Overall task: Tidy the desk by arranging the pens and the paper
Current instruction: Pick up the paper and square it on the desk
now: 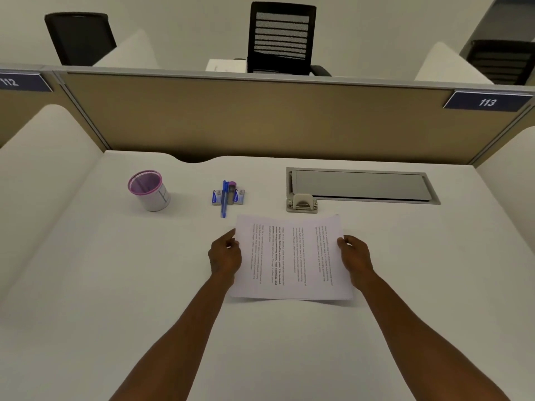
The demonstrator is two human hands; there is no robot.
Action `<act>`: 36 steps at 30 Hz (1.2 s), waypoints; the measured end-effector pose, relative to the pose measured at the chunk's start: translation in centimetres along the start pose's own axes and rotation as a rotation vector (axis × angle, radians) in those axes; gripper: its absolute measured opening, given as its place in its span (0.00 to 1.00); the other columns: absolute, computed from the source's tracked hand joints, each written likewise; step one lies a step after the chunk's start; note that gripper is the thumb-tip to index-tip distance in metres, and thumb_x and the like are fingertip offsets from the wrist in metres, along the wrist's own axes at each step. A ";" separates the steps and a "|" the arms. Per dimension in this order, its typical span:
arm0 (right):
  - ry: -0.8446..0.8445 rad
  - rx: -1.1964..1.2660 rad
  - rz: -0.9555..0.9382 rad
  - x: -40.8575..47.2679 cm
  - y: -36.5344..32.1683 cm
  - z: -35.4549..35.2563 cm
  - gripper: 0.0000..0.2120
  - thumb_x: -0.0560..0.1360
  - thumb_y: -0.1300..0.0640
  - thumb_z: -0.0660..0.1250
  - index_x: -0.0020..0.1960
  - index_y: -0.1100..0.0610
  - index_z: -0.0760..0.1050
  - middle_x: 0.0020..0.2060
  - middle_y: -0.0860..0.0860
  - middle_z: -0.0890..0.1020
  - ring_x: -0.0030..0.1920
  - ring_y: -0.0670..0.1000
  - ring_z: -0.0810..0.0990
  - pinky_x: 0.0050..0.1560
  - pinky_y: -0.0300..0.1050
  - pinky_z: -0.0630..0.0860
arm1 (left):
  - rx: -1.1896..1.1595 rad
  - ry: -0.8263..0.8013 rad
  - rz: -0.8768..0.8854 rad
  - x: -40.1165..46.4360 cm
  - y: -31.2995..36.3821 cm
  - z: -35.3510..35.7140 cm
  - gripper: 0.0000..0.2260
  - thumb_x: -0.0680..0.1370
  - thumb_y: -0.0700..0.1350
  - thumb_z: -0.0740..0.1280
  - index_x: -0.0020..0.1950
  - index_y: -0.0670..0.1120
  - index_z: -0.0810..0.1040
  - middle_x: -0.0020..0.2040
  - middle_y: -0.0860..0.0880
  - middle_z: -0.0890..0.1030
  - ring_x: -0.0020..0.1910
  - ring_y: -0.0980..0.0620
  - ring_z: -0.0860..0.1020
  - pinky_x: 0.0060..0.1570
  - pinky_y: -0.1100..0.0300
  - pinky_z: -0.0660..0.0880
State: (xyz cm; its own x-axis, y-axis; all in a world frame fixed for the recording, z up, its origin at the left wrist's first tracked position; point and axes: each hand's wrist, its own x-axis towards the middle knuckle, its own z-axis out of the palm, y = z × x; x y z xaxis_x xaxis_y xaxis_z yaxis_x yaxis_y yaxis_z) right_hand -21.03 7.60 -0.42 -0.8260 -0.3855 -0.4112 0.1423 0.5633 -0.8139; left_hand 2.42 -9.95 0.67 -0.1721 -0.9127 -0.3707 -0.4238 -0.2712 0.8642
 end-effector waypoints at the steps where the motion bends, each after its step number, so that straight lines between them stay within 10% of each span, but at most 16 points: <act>1: 0.006 0.021 0.014 0.3 -0.1 -0.1 0.10 0.81 0.52 0.62 0.53 0.55 0.78 0.52 0.55 0.82 0.51 0.58 0.81 0.56 0.56 0.77 | 0.010 -0.008 -0.001 0.2 0.5 0.3 0.17 0.81 0.42 0.63 0.70 0.47 0.74 0.64 0.45 0.78 0.60 0.44 0.78 0.64 0.47 0.74; 36: -0.021 0.024 0.073 5.7 0.3 -2.6 0.12 0.80 0.55 0.61 0.40 0.58 0.74 0.42 0.57 0.81 0.40 0.55 0.76 0.44 0.48 0.71 | 0.046 0.041 -0.104 3.1 1.6 6.2 0.16 0.79 0.42 0.66 0.67 0.44 0.76 0.66 0.44 0.77 0.63 0.43 0.76 0.67 0.49 0.71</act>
State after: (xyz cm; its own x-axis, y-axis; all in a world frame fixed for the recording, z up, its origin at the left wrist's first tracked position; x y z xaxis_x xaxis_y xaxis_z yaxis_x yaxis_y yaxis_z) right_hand -27.08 7.44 -1.91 -0.8011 -0.3596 -0.4785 0.2149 0.5734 -0.7906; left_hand -4.28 -11.35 -1.24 -0.0895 -0.8924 -0.4423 -0.4783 -0.3510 0.8050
